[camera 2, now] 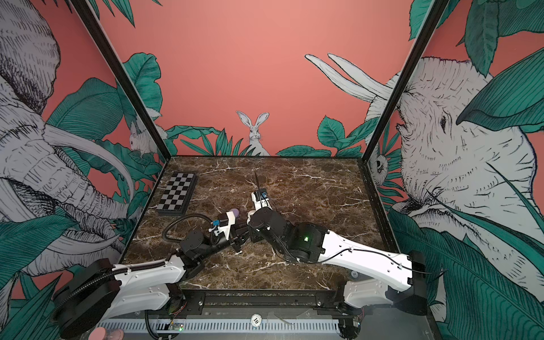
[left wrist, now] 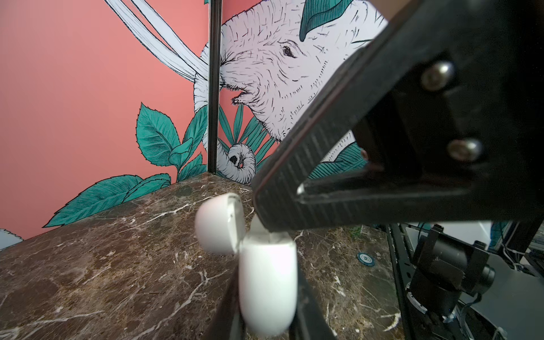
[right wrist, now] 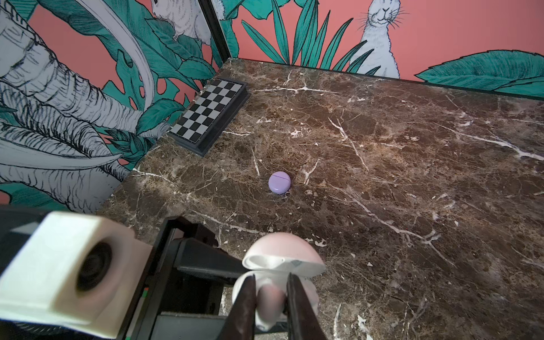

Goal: Insert the wireless bluetooth earbuds into the charging case

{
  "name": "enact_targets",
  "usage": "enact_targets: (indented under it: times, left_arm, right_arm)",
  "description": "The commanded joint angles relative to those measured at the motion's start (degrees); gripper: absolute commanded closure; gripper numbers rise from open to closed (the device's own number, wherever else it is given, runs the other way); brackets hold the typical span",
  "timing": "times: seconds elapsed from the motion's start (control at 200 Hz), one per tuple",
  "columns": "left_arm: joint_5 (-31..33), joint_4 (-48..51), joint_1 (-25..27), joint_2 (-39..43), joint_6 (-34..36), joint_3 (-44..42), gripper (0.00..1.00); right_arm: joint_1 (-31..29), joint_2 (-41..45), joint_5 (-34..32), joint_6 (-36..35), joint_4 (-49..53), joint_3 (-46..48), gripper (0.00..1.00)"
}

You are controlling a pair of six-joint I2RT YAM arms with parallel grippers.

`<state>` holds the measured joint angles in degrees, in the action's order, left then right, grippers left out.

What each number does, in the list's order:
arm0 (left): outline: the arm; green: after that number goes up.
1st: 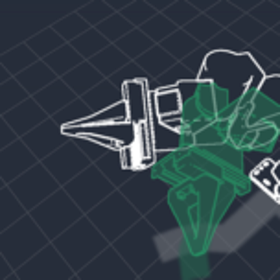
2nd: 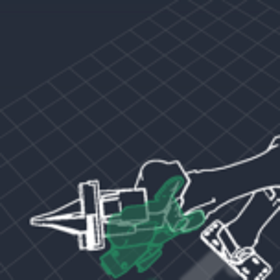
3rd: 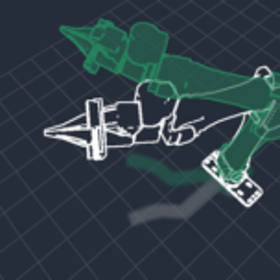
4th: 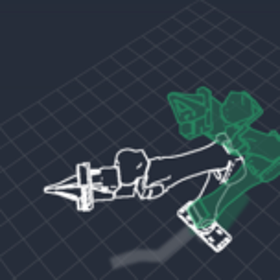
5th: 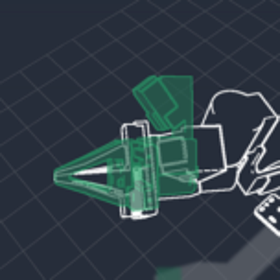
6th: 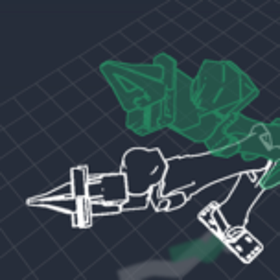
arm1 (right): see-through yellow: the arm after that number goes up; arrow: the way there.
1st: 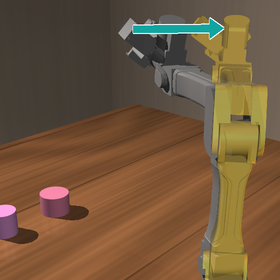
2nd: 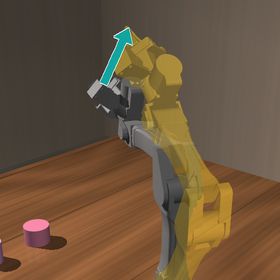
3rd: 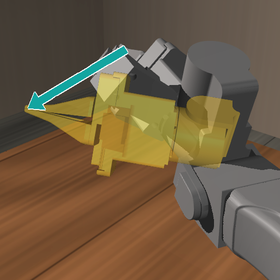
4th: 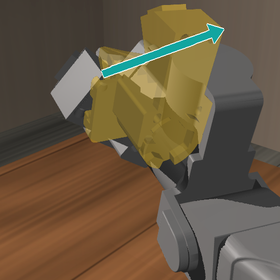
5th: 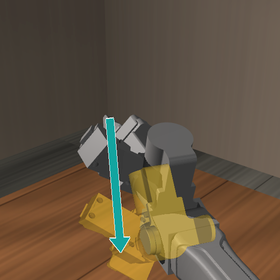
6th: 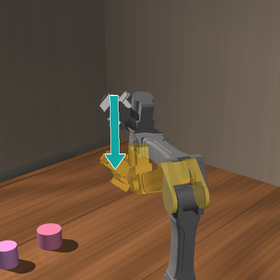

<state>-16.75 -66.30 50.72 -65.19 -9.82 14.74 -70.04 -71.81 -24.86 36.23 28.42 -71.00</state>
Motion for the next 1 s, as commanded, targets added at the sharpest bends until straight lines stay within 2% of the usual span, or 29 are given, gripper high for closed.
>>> enact_targets:
  times: [0.0, 0.995]
  left_arm:
    - [-0.9, -4.8, 0.5, 1.9, 0.1, 0.2, 1.0]
    - [-0.8, -5.2, 0.5, 1.6, -0.5, 0.2, 1.0]
  right_arm:
    - [0.7, 0.4, -1.0, 0.7, 1.3, -1.1, 0.81]
    - [1.9, 1.8, 2.0, 1.1, 1.3, -2.7, 0.76]
